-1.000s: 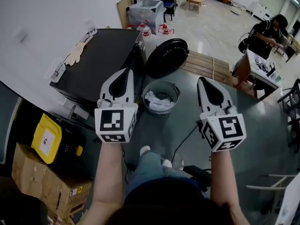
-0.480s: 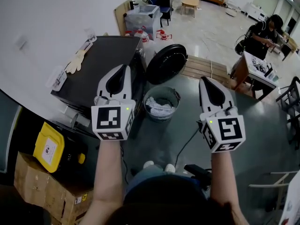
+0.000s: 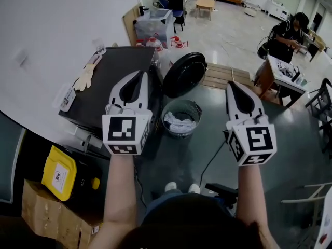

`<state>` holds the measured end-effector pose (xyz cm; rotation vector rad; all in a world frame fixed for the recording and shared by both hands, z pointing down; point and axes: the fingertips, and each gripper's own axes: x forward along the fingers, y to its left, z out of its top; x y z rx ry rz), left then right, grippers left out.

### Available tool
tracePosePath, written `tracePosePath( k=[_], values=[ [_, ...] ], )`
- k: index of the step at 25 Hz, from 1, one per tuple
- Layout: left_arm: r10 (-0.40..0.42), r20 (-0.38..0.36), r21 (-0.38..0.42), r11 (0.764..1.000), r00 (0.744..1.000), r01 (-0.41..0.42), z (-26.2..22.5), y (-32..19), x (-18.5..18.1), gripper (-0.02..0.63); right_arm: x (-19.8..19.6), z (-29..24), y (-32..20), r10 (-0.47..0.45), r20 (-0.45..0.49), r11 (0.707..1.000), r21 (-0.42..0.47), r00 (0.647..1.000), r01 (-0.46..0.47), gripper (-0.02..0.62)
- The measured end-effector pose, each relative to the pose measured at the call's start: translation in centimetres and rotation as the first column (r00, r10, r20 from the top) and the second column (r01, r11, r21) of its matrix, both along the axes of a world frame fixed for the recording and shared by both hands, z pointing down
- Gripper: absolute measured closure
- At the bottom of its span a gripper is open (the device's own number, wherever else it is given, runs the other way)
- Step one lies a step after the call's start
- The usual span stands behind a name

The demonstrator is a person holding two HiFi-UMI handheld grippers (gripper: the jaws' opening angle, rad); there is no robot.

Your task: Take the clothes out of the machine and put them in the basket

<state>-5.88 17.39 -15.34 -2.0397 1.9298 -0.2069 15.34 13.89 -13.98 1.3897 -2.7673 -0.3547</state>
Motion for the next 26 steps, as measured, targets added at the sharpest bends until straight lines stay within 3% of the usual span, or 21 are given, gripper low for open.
tracePosePath(
  k=[14, 26],
  values=[
    [0.016, -0.027, 0.010, 1.000, 0.999, -0.016, 0.1, -1.2, -0.2, 0.606, -0.2, -0.8, -0.4, 0.021, -0.110, 0.999, 0.050, 0.994, -0.016, 0.593],
    [0.011, -0.001, 0.013, 1.000, 1.000, -0.011, -0.5, -1.2, 0.3, 0.606, 0.7, -1.4, -0.4, 0.040, -0.107, 0.997, 0.066, 0.993, -0.033, 0.592]
  ],
)
